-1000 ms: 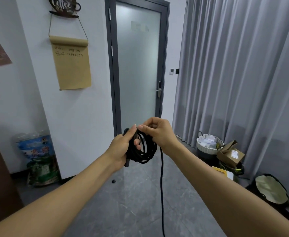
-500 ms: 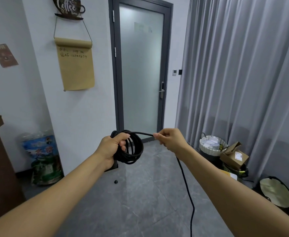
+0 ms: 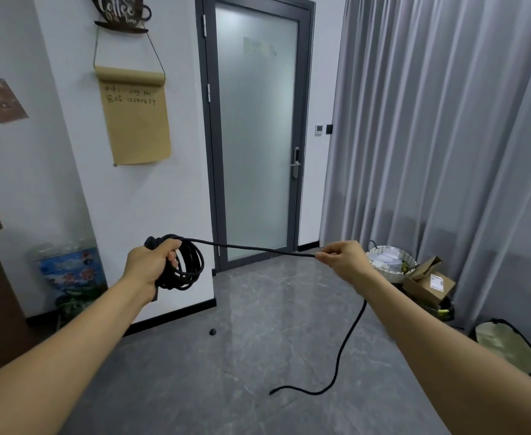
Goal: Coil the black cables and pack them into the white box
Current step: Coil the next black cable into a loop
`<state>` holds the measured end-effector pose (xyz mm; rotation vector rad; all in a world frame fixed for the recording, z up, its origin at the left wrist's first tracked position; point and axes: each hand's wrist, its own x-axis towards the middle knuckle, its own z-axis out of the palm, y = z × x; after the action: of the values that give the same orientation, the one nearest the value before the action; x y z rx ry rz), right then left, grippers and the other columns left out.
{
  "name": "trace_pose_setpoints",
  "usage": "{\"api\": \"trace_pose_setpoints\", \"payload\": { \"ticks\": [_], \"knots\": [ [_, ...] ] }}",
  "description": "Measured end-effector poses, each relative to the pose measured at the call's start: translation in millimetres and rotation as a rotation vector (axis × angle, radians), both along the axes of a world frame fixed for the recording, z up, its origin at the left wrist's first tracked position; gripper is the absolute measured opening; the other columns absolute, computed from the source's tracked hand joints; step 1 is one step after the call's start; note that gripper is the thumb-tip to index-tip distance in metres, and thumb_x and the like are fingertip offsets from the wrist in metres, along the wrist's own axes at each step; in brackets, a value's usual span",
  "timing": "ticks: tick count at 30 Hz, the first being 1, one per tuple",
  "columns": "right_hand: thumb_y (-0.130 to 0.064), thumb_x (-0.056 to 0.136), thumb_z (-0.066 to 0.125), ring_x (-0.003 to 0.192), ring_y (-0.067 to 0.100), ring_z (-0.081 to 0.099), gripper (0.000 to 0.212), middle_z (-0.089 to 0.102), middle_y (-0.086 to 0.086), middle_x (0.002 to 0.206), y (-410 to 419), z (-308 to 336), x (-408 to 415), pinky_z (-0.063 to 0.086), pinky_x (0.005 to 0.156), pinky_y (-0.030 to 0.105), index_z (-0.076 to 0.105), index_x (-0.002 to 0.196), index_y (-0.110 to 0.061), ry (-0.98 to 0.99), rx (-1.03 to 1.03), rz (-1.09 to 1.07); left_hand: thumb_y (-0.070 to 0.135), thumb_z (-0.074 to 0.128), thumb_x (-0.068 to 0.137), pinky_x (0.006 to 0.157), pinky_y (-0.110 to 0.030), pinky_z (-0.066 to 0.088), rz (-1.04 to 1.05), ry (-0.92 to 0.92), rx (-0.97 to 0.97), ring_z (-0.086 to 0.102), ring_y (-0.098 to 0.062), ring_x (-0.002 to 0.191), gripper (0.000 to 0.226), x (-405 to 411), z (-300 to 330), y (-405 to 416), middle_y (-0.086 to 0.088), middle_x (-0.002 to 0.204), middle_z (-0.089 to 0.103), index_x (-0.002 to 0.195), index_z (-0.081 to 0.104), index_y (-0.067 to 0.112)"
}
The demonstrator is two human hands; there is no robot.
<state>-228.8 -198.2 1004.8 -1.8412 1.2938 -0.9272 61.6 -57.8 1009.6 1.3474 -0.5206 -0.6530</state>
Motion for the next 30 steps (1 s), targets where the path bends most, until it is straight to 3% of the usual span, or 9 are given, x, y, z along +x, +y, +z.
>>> {"api": "trace_pose_setpoints", "payload": {
  "ticks": [4, 8, 11, 15, 19, 24, 27, 30],
  "knots": [
    [-0.012, 0.089, 0.061, 0.055, 0.004, 0.045, 0.014, 0.058, -0.004, 0.072, 9.4, 9.3, 18.3, 0.035, 0.050, 0.015, 0.073, 0.094, -0.006, 0.179, -0.078, 0.123, 0.011, 0.066, 0.083, 0.057, -0.027, 0.047, 0.050, -0.194, 0.009, 0.053, -0.005, 0.036, 0.026, -16.7, 1.6, -6.5, 0.004, 0.042, 0.054, 0.060, 0.055, 0.007],
    [-0.016, 0.085, 0.066, 0.066, 0.006, 0.055, 0.012, 0.066, -0.003, 0.081, 23.4, 17.9, 34.9, 0.041, 0.057, 0.014, 0.074, 0.093, -0.012, 0.360, -0.174, 0.296, 0.008, 0.064, 0.083, 0.056, -0.027, 0.046, 0.035, -0.290, 0.008, 0.056, -0.005, 0.040, 0.022, -32.4, 5.6, -8.9, 0.003, 0.045, 0.058, 0.062, 0.057, 0.006],
    [-0.016, 0.083, 0.069, 0.066, 0.000, 0.057, 0.009, 0.068, -0.005, 0.079, 35.2, 25.2, 45.9, 0.045, 0.063, 0.013, 0.074, 0.089, -0.011, 0.302, -0.170, 0.432, 0.008, 0.064, 0.083, 0.053, -0.024, 0.049, -0.001, -0.329, 0.021, 0.057, -0.011, 0.046, 0.017, -44.1, 7.5, -10.5, -0.001, 0.052, 0.060, 0.067, 0.059, 0.005],
    [-0.014, 0.084, 0.069, 0.053, -0.008, 0.051, 0.009, 0.061, -0.009, 0.068, 51.1, 39.7, 56.9, 0.042, 0.059, 0.004, 0.072, 0.088, -0.006, 0.105, -0.128, 0.553, 0.011, 0.064, 0.085, 0.055, -0.023, 0.049, -0.084, -0.359, 0.038, 0.060, -0.010, 0.048, 0.024, -59.4, 5.5, -13.0, 0.003, 0.048, 0.062, 0.062, 0.062, 0.005],
    [-0.014, 0.084, 0.068, 0.064, -0.002, 0.057, 0.006, 0.064, -0.002, 0.073, 56.5, 46.2, 66.1, 0.049, 0.071, 0.011, 0.070, 0.084, -0.009, -0.061, -0.057, 0.587, 0.021, 0.065, 0.086, 0.059, -0.025, 0.049, -0.192, -0.378, 0.039, 0.063, -0.010, 0.051, 0.027, -79.2, 4.1, -14.9, 0.001, 0.053, 0.066, 0.064, 0.065, 0.006],
    [-0.013, 0.086, 0.066, 0.071, 0.007, 0.061, 0.008, 0.065, -0.001, 0.073, 57.7, 42.8, 68.2, 0.052, 0.071, 0.012, 0.067, 0.078, -0.012, -0.166, -0.031, 0.567, 0.020, 0.057, 0.093, 0.049, -0.022, 0.051, -0.392, -0.034, -0.028, 0.060, -0.012, 0.049, 0.023, -97.0, 6.9, -12.6, -0.002, 0.057, 0.062, 0.079, 0.065, 0.005],
    [-0.012, 0.087, 0.064, 0.064, 0.004, 0.062, 0.007, 0.065, 0.000, 0.070, 58.4, 42.2, 66.7, 0.053, 0.067, 0.013, 0.066, 0.081, -0.008, -0.175, -0.024, 0.552, 0.026, 0.052, 0.095, 0.052, -0.023, 0.048, -0.494, 0.086, -0.021, 0.056, -0.010, 0.049, 0.025, -99.2, 5.0, -11.1, 0.001, 0.059, 0.057, 0.081, 0.064, 0.010],
    [-0.013, 0.086, 0.066, 0.056, 0.001, 0.061, 0.009, 0.064, -0.001, 0.067, 57.2, 41.7, 65.9, 0.051, 0.060, 0.012, 0.065, 0.077, -0.010, -0.196, -0.011, 0.520, 0.028, 0.050, 0.095, 0.048, -0.020, 0.047, -0.583, 0.227, -0.058, 0.050, -0.009, 0.046, 0.023, -100.5, 5.3, -13.1, 0.004, 0.053, 0.049, 0.099, 0.067, 0.012]
  ]
}}
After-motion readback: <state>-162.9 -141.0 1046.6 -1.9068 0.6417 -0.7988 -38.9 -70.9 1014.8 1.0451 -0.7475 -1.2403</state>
